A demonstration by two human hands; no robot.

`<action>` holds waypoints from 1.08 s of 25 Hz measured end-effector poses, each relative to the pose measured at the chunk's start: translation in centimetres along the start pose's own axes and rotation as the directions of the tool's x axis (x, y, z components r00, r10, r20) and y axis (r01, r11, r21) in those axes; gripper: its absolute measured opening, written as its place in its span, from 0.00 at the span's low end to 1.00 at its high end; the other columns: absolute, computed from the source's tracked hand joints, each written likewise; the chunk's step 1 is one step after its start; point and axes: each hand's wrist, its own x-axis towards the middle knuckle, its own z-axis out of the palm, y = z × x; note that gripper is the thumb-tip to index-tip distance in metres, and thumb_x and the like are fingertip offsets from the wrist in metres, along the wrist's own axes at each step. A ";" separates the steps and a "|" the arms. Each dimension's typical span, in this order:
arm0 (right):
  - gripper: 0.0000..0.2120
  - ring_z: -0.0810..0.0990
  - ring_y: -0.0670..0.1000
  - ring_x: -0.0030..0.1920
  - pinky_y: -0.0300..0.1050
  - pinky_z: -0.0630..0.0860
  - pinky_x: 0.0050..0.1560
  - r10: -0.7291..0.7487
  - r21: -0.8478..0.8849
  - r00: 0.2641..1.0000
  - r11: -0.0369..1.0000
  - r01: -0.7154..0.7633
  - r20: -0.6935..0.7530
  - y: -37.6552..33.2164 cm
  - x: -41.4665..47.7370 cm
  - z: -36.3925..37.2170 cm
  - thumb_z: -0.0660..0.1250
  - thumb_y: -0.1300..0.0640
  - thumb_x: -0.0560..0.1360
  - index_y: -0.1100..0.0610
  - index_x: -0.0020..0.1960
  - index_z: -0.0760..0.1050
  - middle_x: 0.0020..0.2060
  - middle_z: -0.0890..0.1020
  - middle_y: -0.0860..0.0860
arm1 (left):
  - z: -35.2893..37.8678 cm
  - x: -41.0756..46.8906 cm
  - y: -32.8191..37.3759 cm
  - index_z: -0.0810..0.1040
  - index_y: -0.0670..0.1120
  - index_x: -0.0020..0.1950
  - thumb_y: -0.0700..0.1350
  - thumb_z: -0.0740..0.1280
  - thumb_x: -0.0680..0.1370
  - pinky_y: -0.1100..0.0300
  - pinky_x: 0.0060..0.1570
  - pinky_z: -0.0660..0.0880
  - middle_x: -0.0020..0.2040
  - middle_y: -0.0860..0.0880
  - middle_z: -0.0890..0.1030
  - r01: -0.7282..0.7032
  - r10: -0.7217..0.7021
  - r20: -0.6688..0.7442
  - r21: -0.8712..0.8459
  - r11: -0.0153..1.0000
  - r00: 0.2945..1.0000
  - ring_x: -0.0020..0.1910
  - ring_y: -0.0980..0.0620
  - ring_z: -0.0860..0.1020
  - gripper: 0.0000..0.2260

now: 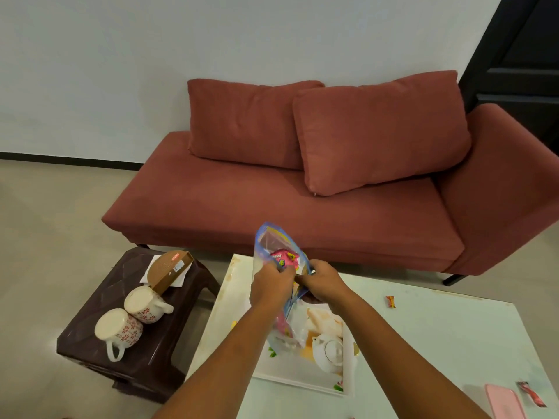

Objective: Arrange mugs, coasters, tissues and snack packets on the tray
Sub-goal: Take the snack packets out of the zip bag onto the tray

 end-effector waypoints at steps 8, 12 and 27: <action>0.05 0.77 0.51 0.27 0.35 0.72 0.21 0.137 0.112 0.952 0.988 -0.110 -0.274 3.2 0.9 -6.0 0.61 0.68 0.74 0.60 0.44 0.68 0.30 0.75 0.57 | -2.0 1.4 -1.0 0.79 0.41 0.47 0.47 0.57 0.78 0.51 0.48 0.77 0.44 0.43 0.83 0.070 -0.071 -0.160 -0.009 0.997 0.985 0.44 0.41 0.82 0.14; 0.08 0.78 0.51 0.29 0.36 0.73 0.22 0.153 0.090 0.960 0.987 -0.135 -0.235 3.8 1.1 -5.4 0.61 0.67 0.74 0.57 0.41 0.67 0.38 0.77 0.59 | -1.3 0.5 -0.3 0.68 0.46 0.32 0.44 0.62 0.75 0.60 0.28 0.61 0.30 0.50 0.73 -0.052 0.069 -0.238 0.077 0.996 0.969 0.32 0.49 0.71 0.12; 0.07 0.79 0.54 0.36 0.40 0.77 0.25 0.143 -0.127 0.976 0.978 -0.165 -0.166 7.8 -0.1 -6.6 0.61 0.63 0.77 0.56 0.42 0.67 0.43 0.77 0.60 | 2.1 -1.4 -3.5 0.73 0.49 0.64 0.30 0.59 0.71 0.65 0.25 0.70 0.51 0.42 0.77 0.302 -0.236 0.324 -0.170 0.938 0.916 0.30 0.52 0.75 0.25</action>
